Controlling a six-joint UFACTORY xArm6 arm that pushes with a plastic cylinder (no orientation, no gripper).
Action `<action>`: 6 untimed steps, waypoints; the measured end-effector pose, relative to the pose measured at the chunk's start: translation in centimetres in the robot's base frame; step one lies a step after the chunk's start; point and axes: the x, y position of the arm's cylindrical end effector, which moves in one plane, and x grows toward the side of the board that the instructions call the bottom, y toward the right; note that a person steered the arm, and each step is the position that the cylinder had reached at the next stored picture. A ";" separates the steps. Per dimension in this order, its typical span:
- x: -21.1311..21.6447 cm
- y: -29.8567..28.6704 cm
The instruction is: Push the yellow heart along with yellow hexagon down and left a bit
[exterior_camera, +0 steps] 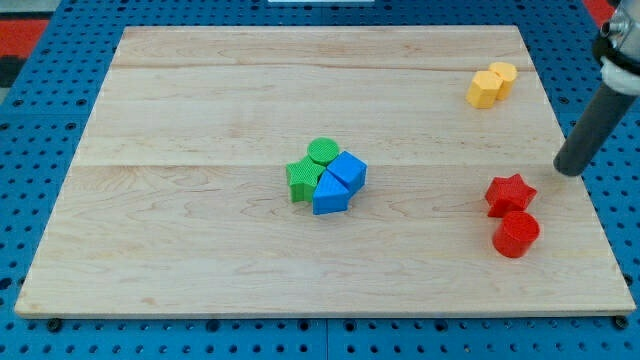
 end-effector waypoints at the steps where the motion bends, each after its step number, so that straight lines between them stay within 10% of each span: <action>1: -5.6 1.5; 3: -14.3 2.1; 6: -14.7 -3.9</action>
